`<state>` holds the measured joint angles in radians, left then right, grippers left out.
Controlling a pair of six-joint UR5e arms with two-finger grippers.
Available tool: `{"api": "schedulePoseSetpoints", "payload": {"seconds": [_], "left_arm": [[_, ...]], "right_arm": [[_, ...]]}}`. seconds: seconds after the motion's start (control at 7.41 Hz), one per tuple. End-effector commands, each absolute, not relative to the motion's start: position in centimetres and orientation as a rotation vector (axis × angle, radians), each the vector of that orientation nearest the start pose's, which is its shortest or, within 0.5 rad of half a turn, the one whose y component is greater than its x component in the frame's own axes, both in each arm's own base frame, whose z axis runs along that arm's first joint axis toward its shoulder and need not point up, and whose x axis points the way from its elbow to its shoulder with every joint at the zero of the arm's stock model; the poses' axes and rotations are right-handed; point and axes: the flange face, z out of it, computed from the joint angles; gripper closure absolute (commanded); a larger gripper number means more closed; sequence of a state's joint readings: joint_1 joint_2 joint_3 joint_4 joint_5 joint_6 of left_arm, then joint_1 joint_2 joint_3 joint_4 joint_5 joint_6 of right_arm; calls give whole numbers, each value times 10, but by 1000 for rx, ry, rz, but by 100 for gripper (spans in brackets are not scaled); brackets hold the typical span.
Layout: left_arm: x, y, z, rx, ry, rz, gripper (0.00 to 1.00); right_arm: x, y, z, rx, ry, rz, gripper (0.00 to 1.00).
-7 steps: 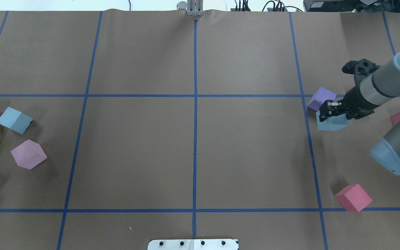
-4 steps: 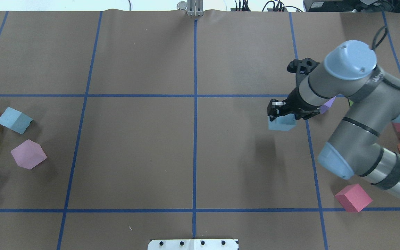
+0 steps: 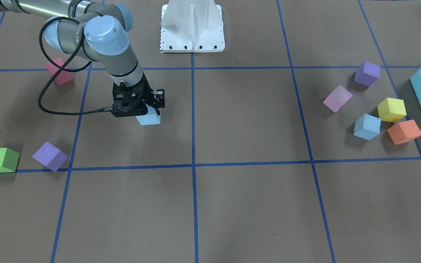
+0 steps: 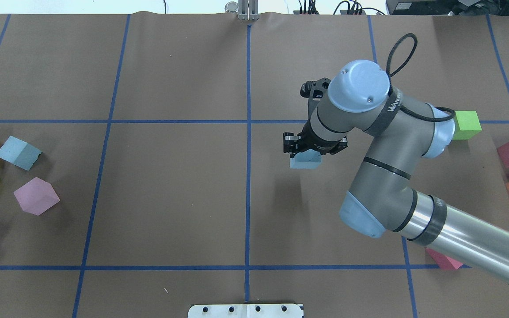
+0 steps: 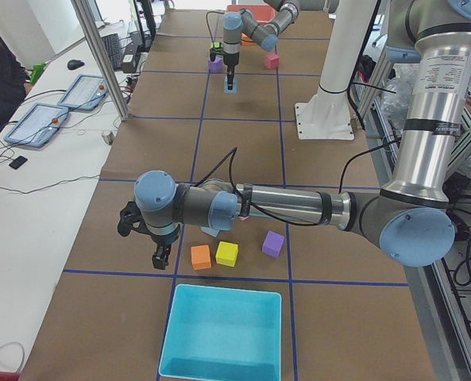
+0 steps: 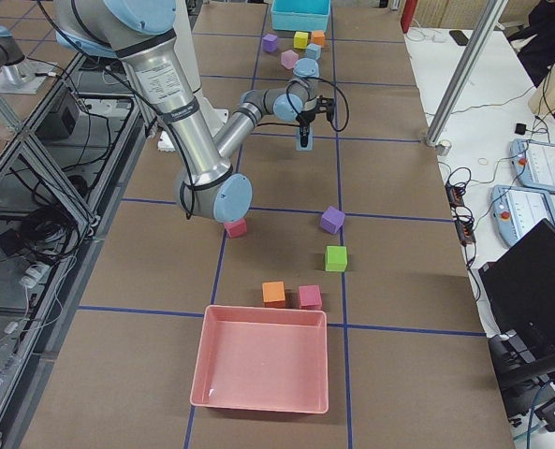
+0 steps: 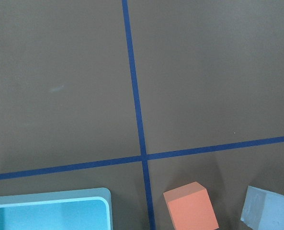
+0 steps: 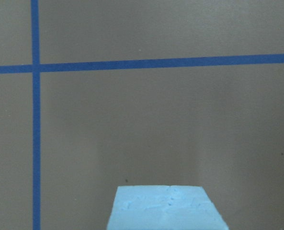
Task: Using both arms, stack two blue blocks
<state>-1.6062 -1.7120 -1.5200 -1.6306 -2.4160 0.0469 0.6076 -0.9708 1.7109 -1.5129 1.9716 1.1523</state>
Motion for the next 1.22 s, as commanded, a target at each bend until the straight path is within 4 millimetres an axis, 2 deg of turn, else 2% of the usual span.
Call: {"api": "schedulePoseSetpoints", "payload": {"seconds": [0.0,0.27,0.4,0.54,1.08], "left_arm": [[-79,-558,597,177,837,74,2],[-79,-558,597,178,837,75,2],[-79,-558,597,177,837,74,2],[-79,-558,597,177,837,74,2],[-79,-558,597,175,837,74,2]], "right_arm": [[-546,-455,226,68,-838,18,56],[-577,-455,210,72,-825,10,56],[-599,-456,197,66,-811,49,56],[-614,-463,192,80,-811,70,56],[-624,-459,199,67,-809,76,56]]}}
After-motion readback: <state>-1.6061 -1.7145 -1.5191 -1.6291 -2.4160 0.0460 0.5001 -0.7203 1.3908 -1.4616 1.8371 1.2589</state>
